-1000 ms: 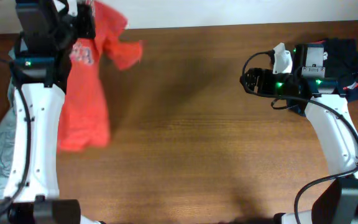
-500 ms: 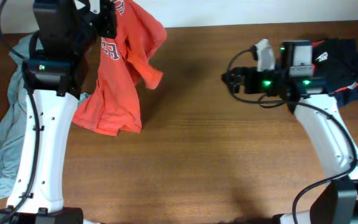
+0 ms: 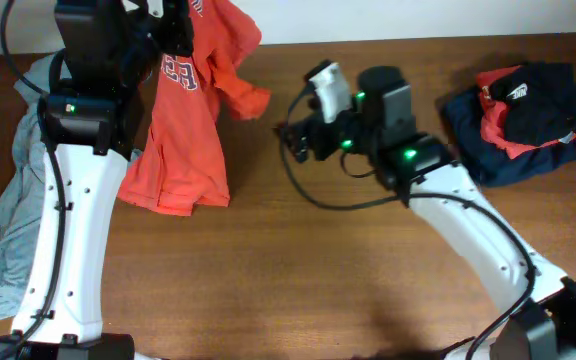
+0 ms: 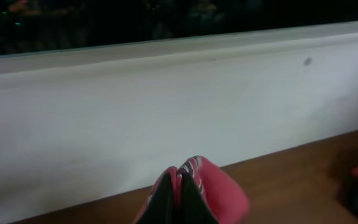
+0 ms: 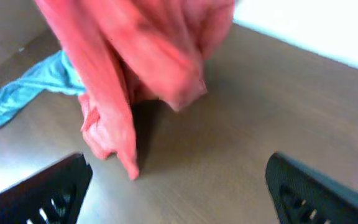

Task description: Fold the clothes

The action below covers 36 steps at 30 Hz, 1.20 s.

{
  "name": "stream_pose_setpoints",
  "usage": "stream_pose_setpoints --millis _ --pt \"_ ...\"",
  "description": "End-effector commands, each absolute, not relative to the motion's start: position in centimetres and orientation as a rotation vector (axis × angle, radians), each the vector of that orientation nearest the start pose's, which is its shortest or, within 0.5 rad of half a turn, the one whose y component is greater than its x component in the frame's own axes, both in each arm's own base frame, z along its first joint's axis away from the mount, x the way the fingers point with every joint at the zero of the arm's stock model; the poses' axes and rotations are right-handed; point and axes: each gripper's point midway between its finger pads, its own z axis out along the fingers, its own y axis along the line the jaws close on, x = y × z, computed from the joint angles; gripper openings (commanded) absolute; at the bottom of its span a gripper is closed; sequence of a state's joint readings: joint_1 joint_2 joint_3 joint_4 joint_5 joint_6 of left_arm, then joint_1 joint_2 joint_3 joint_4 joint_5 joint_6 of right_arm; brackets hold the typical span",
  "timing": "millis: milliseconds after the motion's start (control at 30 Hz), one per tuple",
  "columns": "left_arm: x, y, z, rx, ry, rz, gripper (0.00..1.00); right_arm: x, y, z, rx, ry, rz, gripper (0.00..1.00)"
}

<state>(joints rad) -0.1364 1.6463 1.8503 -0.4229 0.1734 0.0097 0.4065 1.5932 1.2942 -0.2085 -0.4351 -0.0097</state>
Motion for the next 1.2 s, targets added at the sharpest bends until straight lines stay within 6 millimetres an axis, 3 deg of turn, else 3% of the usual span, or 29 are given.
stream_pose_setpoints --millis 0,333,700,867,933,1033,1067,1100,1167 --pt "48.1 -11.1 45.9 0.303 1.71 -0.326 0.01 42.0 25.8 25.7 -0.728 1.929 0.582 0.91" --pt "47.8 -11.3 44.7 0.31 1.761 -0.353 0.01 41.5 27.4 25.6 -0.827 1.864 0.658 0.89" --pt "47.0 -12.6 44.1 0.364 1.781 -0.431 0.01 40.8 30.9 22.8 -0.928 1.848 0.777 0.86" --pt "46.6 -12.5 42.5 0.359 1.848 -0.439 0.01 40.8 31.7 23.5 -0.939 1.8 0.781 0.83" --pt "46.5 -12.5 42.4 0.358 1.856 -0.439 0.01 41.0 31.6 23.6 -0.932 1.798 0.771 0.65" --pt "46.6 -12.4 42.3 0.355 1.858 -0.435 0.01 41.1 31.4 23.6 -0.919 1.804 0.771 0.19" --pt "46.6 -12.4 42.3 0.354 1.859 -0.434 0.01 41.3 31.2 23.6 -0.911 1.809 0.771 0.09" --pt "46.6 -12.3 42.3 0.352 1.861 -0.431 0.01 41.4 31.0 23.6 -0.892 1.82 0.775 0.04" --pt "46.7 -11.9 42.1 0.336 1.871 -0.41 0.01 41.5 30.8 23.5 -0.883 1.826 0.778 0.04"
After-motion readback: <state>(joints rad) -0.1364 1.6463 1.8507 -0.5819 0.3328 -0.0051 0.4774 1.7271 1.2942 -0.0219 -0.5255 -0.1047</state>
